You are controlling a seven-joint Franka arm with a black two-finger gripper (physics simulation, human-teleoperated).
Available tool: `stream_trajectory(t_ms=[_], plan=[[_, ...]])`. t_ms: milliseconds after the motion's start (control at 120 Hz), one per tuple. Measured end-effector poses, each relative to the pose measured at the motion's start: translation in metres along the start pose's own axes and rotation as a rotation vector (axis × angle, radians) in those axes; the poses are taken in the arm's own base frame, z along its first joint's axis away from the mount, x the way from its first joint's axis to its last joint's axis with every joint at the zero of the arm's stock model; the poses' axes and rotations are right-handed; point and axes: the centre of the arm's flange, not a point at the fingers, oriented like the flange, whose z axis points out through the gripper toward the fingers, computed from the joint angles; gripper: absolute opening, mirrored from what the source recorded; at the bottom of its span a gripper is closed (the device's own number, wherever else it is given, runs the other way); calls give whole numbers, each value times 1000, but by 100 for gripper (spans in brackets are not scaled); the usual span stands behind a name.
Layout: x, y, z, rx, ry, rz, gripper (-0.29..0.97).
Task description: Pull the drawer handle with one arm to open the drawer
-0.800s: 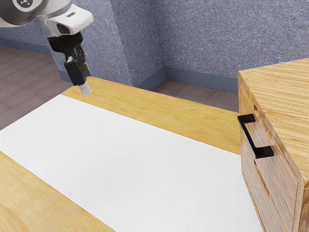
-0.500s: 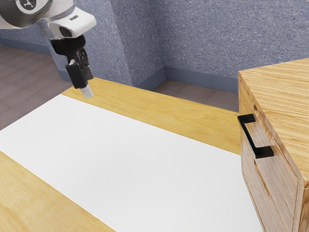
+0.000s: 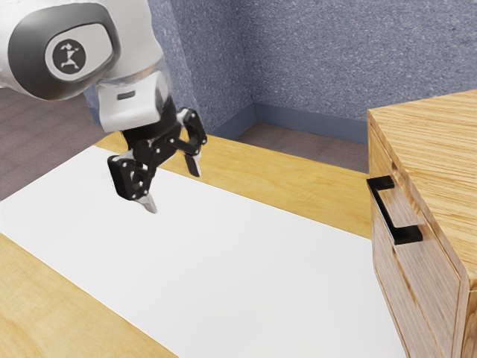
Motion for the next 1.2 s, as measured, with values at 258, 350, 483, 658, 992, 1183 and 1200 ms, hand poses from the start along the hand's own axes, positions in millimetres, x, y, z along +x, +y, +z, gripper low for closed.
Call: stream_trajectory(t_ms=[258, 350, 483, 658, 992, 1183, 1200], plan=[[60, -12, 2, 169, 233, 447, 65], [67, -18, -1, 247, 268, 551, 62], [84, -24, -6, 355, 308, 684, 57], [104, -33, -3, 456, 368, 809, 38], [138, -56, 20, 569, 423, 959, 27], [148, -70, 38, 601, 448, 999, 26], [149, -71, 39, 602, 450, 1002, 26]])
